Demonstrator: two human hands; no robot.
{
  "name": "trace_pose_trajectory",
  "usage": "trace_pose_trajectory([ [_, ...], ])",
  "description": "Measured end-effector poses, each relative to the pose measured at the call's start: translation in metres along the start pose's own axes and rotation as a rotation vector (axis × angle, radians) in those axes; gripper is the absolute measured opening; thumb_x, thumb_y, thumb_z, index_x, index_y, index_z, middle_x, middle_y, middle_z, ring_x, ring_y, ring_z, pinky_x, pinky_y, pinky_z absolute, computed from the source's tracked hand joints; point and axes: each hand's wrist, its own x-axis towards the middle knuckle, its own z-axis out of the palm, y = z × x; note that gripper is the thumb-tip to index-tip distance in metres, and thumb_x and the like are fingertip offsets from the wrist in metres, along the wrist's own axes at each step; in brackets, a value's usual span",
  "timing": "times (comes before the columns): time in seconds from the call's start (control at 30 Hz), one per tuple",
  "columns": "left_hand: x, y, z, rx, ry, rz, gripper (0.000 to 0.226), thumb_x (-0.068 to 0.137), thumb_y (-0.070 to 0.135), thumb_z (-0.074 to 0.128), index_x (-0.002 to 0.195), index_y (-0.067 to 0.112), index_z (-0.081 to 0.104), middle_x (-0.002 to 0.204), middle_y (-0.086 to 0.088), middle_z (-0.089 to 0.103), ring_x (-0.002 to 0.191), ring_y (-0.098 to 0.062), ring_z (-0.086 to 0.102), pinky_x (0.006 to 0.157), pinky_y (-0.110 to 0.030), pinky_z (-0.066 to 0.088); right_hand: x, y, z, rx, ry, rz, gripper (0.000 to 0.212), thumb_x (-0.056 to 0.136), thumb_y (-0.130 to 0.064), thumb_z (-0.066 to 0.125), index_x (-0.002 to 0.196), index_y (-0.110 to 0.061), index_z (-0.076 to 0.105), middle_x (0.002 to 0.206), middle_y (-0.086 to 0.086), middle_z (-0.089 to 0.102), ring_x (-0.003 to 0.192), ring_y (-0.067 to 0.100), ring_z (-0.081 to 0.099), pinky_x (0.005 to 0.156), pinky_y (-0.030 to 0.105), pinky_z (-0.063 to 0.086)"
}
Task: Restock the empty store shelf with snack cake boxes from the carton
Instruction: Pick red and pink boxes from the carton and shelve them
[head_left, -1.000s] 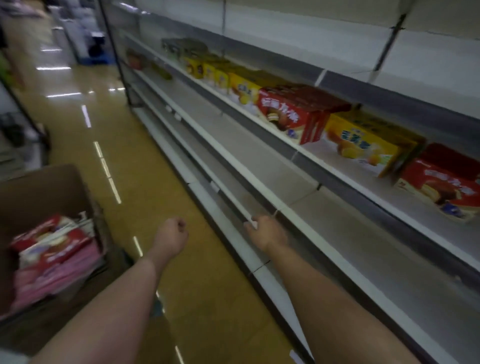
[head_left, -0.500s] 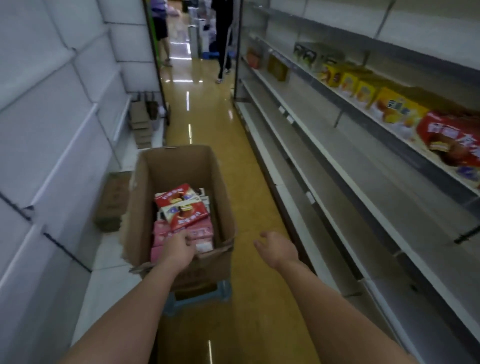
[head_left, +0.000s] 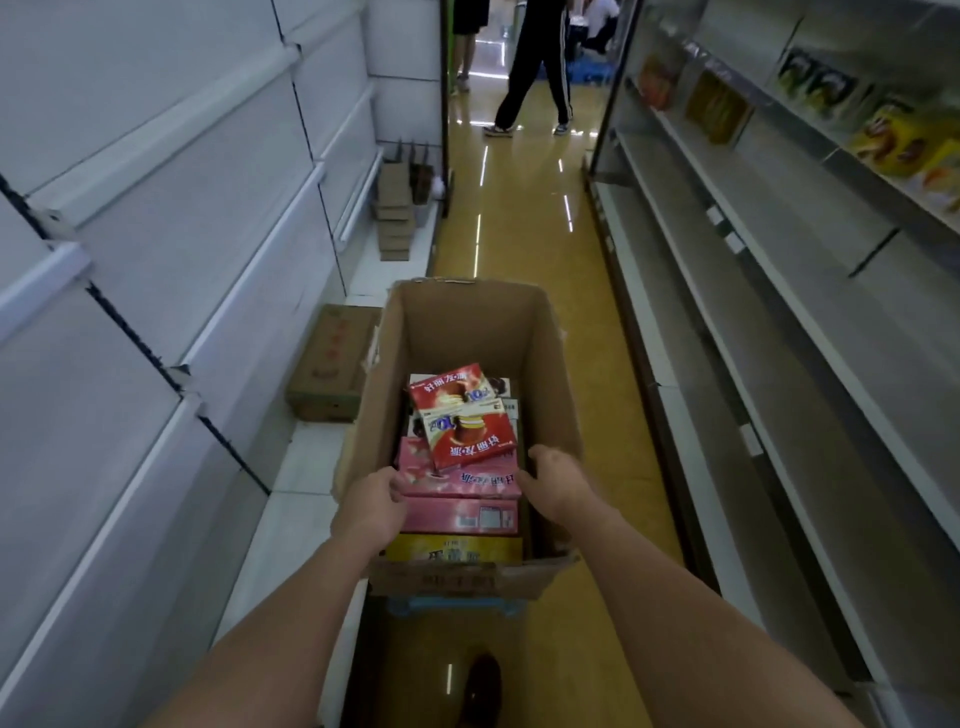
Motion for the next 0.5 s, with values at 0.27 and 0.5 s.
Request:
trace_pose_trajectory([
  [0.27, 0.074, 0.03, 0.004, 0.018, -0.041, -0.043, 0.005, 0.09, 0.021, 0.06, 0.094, 0.022, 0.057, 0.092, 0.005, 0.064, 0.084, -0.013, 0.06, 0.072, -0.029, 0.05, 0.097, -0.001, -0.017, -0.124, -0.057, -0.072, 0.047, 0.095, -0.042, 0.05, 0.135, -0.018, 0.043, 0.131, 0.007, 0.051, 0.119, 0.026, 0.05, 0.096, 0.04, 0.046],
  [0.5, 0.136, 0.04, 0.031, -0.001, -0.105, -0.075, 0.018, 0.092, 0.016, 0.056, 0.108, 0.013, 0.062, 0.108, -0.004, 0.066, 0.091, -0.017, 0.059, 0.077, -0.031, 0.051, 0.161, 0.011, 0.002, -0.016, -0.139, -0.034, 0.056, 0.093, -0.039, 0.055, 0.141, -0.017, 0.036, 0.136, 0.008, 0.049, 0.124, 0.026, 0.048, 0.099, 0.041, 0.044],
])
